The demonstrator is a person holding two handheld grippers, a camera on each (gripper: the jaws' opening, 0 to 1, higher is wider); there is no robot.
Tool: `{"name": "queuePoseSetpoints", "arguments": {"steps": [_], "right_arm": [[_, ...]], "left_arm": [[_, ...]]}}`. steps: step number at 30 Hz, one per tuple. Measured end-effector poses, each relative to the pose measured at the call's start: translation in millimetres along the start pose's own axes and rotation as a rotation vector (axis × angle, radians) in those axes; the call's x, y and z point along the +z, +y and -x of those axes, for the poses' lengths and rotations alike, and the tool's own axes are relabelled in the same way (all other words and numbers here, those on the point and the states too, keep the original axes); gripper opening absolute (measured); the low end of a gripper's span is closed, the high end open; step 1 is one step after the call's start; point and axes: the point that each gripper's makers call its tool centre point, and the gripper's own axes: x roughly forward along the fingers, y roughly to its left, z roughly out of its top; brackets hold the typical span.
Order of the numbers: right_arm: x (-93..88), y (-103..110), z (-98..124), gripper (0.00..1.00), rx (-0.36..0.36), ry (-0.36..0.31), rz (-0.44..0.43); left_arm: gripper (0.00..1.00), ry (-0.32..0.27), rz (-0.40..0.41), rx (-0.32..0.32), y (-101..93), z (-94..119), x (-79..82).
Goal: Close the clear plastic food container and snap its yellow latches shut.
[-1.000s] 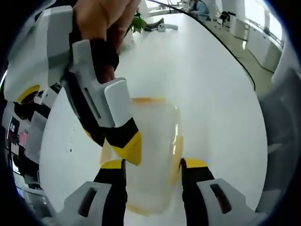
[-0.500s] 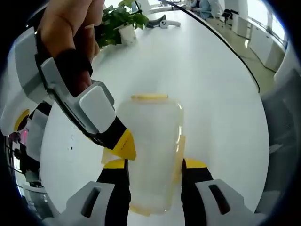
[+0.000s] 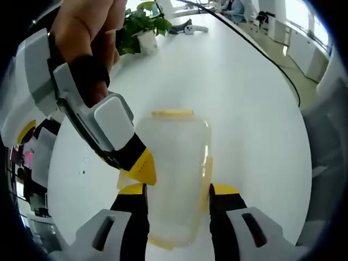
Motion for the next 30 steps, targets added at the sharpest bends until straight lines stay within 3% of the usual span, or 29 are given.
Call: {"name": "queuePoseSetpoints", "arguments": {"steps": [9, 11, 14, 30], "right_arm": [[2.0, 3.6, 4.7, 0.34, -0.054, -0.030, 0.027], [0.8, 7.6, 7.1, 0.38, -0.055, -0.037, 0.020], [-4.4, 6.2, 12.3, 0.37, -0.077, -0.026, 0.028], [-27.8, 23.0, 29.0, 0.49, -0.132, -0.021, 0.046]], "left_arm": [[0.43, -0.019, 0.018, -0.028, 1.1, 2.5, 3.5], [0.47, 0.007, 0.016, -0.035, -1.1, 3.1, 0.3], [0.54, 0.017, -0.019, -0.042, -6.1, 6.5, -1.9], [0.62, 0.046, -0.040, -0.072, 11.0, 24.0, -16.8]]}}
